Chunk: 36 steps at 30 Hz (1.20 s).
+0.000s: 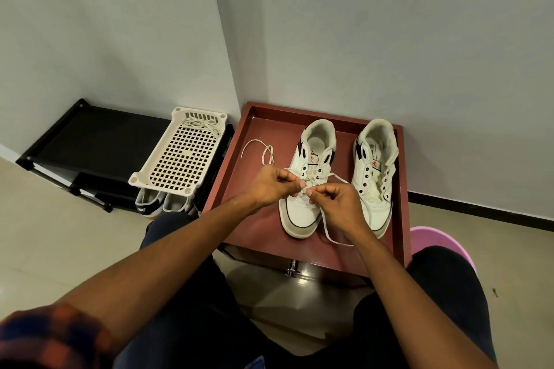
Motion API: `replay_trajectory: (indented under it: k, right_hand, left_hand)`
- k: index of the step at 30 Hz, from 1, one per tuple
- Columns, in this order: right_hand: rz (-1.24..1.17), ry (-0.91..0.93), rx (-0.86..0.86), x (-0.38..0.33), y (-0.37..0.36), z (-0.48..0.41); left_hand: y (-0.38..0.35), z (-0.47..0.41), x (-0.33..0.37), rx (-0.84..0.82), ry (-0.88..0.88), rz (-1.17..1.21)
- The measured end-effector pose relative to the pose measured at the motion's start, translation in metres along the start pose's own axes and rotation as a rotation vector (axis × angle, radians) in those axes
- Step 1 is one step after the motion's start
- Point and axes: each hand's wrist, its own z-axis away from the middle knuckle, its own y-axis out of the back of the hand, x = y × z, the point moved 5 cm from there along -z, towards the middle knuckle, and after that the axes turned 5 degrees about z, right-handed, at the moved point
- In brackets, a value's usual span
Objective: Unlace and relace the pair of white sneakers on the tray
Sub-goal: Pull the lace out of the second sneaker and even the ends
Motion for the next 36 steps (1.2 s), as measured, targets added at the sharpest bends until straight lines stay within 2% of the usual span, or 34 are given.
replay_trajectory:
  k: [3,5,10,15,23,36]
  right_hand:
    - [0.037,-0.004,0.103,0.004,0.003,-0.003]
    - [0.074,0.019,0.188,0.005,0.007,-0.007]
    - [0.205,-0.001,0.331,0.008,0.013,-0.018]
    - [0.385,0.067,0.324,0.006,0.012,-0.022]
    - [0.84,0.405,0.326,-0.023,-0.009,-0.044]
    - [0.769,0.319,0.226,-0.02,-0.013,-0.053]
  left_hand:
    - [0.009,-0.014,0.008,0.261,-0.077,-0.148]
    - [0.009,-0.024,0.018,0.345,-0.103,-0.242]
    - [0.0,-0.054,0.035,0.362,-0.039,-0.457]
    - [-0.005,-0.071,0.047,0.291,0.059,-0.598]
    - [0.011,-0.073,0.029,0.173,0.187,-0.113]
    - [0.012,-0.077,0.018,0.131,0.205,0.021]
